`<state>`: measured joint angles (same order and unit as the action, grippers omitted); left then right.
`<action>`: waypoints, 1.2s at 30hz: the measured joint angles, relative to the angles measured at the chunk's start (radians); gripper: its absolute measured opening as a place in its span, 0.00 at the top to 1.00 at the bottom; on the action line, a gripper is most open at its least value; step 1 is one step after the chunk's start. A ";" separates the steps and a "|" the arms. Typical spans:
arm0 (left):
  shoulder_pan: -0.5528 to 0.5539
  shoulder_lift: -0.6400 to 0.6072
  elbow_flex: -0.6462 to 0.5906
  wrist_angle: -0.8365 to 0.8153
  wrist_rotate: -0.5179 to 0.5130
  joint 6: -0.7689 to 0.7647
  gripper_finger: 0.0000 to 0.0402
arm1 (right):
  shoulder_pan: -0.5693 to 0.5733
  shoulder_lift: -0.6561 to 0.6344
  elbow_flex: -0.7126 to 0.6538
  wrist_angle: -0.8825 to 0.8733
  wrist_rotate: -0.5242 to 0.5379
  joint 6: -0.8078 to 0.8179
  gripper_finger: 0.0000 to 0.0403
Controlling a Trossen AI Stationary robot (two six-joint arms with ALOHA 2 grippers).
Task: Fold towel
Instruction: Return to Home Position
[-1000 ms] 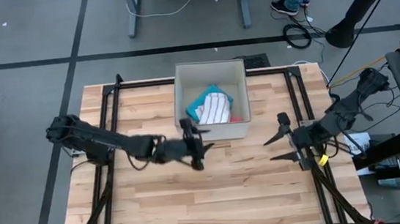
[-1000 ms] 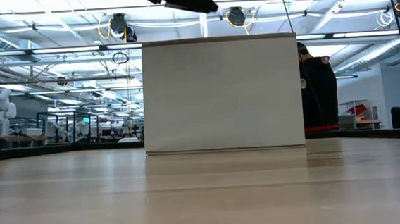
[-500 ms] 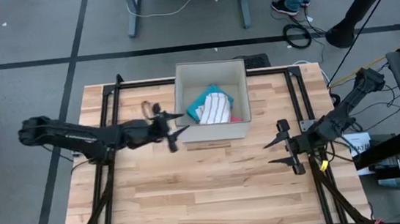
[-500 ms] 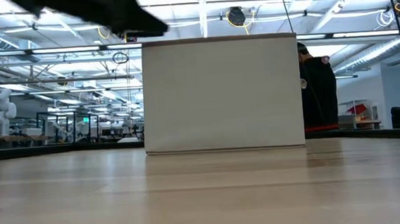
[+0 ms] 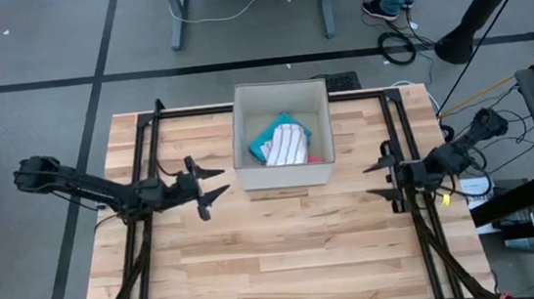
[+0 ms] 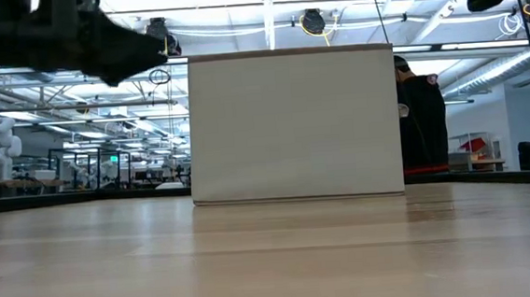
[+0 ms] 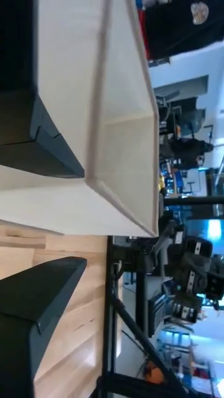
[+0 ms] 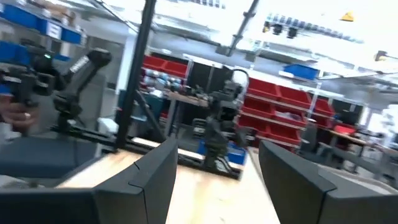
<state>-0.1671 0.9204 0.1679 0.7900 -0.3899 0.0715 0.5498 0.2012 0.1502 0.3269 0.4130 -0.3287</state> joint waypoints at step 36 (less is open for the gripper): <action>-0.008 0.001 -0.160 0.159 -0.070 -0.063 0.44 | -0.361 -0.199 -0.003 -0.482 -0.044 0.032 0.61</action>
<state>-0.1753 0.9215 0.0074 0.9490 -0.4595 0.0086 0.1886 0.0025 0.1471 -0.1550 0.3691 -0.2970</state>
